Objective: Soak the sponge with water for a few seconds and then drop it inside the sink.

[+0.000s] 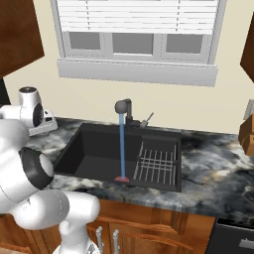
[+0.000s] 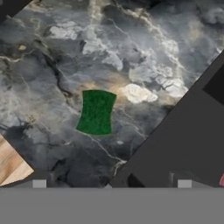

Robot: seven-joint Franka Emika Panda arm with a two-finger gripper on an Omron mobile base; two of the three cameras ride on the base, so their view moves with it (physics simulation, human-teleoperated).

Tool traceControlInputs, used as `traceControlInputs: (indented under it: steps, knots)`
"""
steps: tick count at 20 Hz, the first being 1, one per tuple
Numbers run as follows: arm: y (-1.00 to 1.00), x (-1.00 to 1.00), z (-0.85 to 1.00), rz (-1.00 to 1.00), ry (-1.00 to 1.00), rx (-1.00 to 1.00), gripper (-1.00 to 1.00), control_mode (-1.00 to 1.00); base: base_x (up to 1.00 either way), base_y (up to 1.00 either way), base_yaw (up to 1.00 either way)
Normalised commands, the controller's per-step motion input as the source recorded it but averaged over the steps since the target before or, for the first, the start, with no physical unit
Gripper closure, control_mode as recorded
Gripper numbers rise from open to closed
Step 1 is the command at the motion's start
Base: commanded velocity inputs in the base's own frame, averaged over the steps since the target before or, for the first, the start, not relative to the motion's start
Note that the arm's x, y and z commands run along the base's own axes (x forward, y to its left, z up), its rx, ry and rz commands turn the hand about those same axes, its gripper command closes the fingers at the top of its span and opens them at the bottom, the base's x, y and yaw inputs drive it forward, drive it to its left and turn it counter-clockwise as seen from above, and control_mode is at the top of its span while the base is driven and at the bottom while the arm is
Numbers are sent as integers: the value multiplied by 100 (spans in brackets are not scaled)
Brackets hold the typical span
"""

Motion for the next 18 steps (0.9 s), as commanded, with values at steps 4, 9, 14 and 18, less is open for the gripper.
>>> traceControlInputs:
  steps: [4,9,14,18]
  knots:
    - [22,5,-31,0,1,0,-100,-100,0,0,0]
    - [21,8,-38,0,4,0,-100,-100,0,0,0]
    - [25,17,-27,0,0,0,-100,-100,0,0,0]
    - [34,20,-15,0,2,-2,-100,-100,0,0,0]
